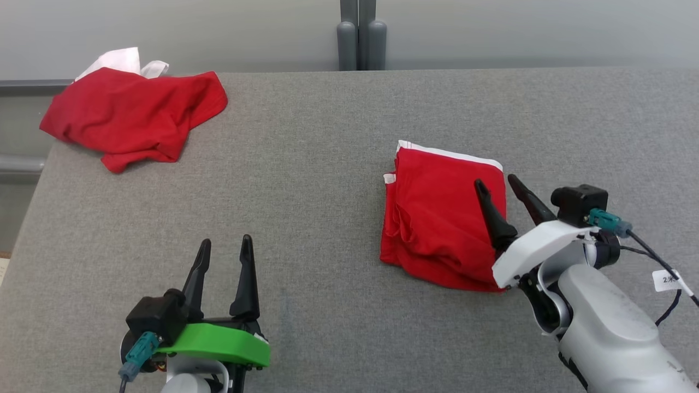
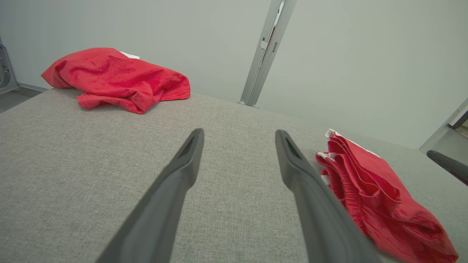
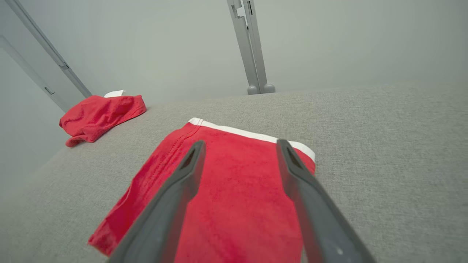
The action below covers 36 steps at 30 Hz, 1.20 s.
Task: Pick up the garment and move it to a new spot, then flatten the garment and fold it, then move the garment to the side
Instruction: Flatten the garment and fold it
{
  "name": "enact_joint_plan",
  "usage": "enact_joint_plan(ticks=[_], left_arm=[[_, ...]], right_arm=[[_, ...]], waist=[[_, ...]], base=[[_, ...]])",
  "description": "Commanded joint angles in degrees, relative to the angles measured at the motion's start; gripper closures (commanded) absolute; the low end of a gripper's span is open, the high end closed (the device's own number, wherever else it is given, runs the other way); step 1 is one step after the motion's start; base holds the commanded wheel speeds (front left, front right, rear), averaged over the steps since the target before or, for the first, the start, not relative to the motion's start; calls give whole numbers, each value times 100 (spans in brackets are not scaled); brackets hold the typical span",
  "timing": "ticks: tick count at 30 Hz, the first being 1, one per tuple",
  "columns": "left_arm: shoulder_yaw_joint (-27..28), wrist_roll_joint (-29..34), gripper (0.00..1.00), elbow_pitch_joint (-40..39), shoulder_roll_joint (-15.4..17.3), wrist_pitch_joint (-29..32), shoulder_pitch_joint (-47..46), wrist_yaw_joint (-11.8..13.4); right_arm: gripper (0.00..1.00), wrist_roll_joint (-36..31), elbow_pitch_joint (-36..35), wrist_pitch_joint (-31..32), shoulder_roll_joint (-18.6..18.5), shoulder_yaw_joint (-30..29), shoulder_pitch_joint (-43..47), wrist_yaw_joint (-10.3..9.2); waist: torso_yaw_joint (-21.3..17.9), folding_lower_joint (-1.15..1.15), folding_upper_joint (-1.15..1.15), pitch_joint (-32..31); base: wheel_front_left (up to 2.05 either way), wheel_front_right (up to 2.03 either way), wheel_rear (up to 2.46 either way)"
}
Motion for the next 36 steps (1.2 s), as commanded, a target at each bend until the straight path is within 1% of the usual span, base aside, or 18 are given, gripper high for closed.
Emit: enact_joint_plan(ticks=[1, 5, 14, 20, 26, 29, 34, 36], left_arm=[[0, -10, 0, -12, 11, -2, 23, 28], [-23, -20, 0, 9, 11, -2, -45, 21], [-47, -54, 0, 7, 11, -2, -174, 24], [-53, -79, 0, -8, 12, -3, -210, 36], [-19, -95, 0, -27, 12, -2, -165, 48], [2, -106, 0, -43, 12, -2, -149, 66], [78, -34, 0, -67, 12, -3, -113, 59], [111, 15, 0, -62, 12, -2, -116, 32]], right_arm=[[62, -176, -5, -15, 86, -35, 131, 0], [100, -546, 179, -16, 297, 137, 238, 0], [100, -852, 774, -17, 788, 683, -150, 0], [100, -913, 1177, -17, 941, 1062, -376, 0], [100, -958, 1417, -17, 976, 1502, -438, 0], [100, -972, 1320, -17, 956, 1571, -482, 0], [100, -1170, 698, -18, 823, 1342, -367, 0], [65, -1283, 368, -17, 776, 1151, -240, 0]], waist=[[-1, 0, 0, 19], [29, 0, 0, 69], [242, 0, 0, 206], [427, 0, 0, 260], [471, 0, 0, 259], [431, 0, 0, 252], [273, 0, 0, 199], [204, 0, 0, 163]], base=[[0, 0, 0], [0, 0, 0], [0, 0, 0], [0, 0, 0], [0, 0, 0], [0, 0, 0], [0, 0, 0], [0, 0, 0]])
